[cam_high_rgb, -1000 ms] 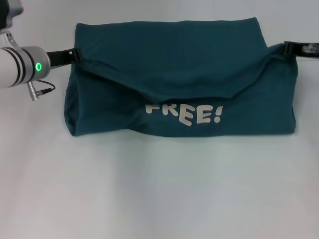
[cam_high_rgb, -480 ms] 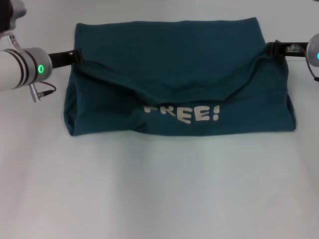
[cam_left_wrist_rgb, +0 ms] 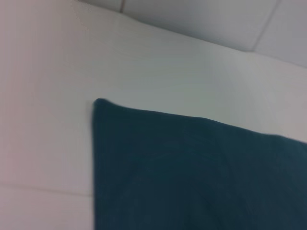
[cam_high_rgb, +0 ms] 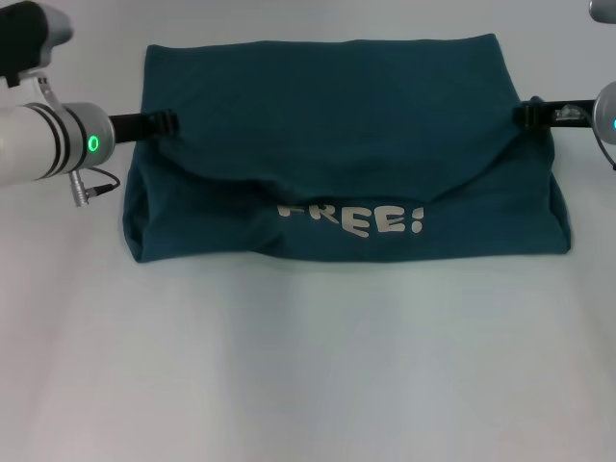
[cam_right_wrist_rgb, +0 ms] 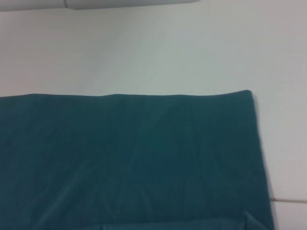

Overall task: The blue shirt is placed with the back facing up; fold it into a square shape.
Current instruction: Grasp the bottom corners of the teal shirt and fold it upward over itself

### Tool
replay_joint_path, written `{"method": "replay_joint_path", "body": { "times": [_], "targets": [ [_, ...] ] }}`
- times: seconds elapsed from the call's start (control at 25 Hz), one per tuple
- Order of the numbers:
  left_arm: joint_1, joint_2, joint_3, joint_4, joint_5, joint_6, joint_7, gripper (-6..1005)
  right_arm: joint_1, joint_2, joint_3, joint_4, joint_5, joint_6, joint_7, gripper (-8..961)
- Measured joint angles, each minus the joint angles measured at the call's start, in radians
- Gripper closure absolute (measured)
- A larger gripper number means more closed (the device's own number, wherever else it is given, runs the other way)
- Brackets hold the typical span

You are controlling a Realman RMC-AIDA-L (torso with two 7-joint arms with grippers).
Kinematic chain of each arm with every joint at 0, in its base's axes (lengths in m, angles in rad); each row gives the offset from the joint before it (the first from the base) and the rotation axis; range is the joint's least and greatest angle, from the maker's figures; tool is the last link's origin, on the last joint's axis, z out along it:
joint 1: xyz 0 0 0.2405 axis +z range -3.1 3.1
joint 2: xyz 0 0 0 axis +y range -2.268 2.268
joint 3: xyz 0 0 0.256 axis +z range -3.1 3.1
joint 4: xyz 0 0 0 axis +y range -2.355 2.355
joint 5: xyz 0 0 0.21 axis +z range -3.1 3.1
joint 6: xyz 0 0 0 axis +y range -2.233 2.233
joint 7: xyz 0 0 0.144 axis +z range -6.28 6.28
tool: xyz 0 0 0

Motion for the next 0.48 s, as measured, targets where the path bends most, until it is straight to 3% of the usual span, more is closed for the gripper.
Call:
{"method": "replay_joint_path", "body": {
  "times": [0.16,0.24,0.48],
  "targets": [
    [0.037,0.010,-0.019,0.020,-0.005,0.006,-0.079,740,-0.019,-0.010,0.033,-0.010,0.007,-0.028,0.013,722],
    [0.072,0.004,-0.023,0.065,-0.017,0.021,-0.092,664,-0.034,-0.021,0.074,-0.034,0.011,-0.095,0.013,644],
    [0.200,-0.057,-0.018,0.258,-0.052,0.103,-0.085,381,-0.139,-0.029,0.154,-0.186,0.152,-0.379,-0.014,376]
  ]
}}
